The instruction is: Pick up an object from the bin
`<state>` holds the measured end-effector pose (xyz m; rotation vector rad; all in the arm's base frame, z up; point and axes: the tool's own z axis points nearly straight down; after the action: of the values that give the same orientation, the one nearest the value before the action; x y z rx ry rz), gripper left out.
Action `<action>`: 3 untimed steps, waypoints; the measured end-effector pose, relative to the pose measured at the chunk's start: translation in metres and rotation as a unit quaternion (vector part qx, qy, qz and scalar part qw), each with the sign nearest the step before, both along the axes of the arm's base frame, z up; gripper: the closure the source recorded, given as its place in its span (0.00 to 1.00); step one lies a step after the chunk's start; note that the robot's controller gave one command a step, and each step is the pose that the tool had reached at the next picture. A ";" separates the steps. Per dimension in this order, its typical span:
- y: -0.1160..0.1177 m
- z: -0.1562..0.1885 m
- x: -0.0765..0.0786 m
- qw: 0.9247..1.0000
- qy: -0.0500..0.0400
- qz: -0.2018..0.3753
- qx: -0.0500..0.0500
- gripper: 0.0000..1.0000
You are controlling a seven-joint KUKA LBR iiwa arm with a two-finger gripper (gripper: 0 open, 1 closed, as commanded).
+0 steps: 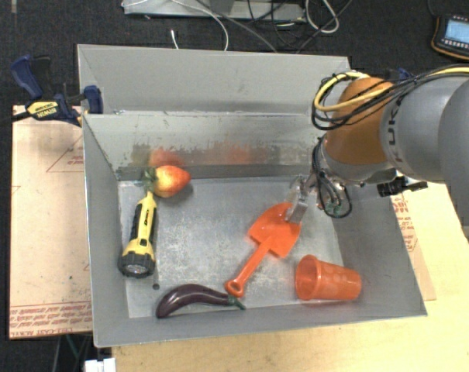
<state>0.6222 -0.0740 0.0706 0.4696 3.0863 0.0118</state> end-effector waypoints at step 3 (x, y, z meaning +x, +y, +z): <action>0.010 0.007 -0.009 1.000 -0.001 0.007 0.001 1.00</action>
Offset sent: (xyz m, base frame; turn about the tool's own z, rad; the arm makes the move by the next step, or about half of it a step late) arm 0.0082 0.0186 -0.0006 0.0189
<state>0.6134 -0.0641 0.0776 0.4474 3.0875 0.0148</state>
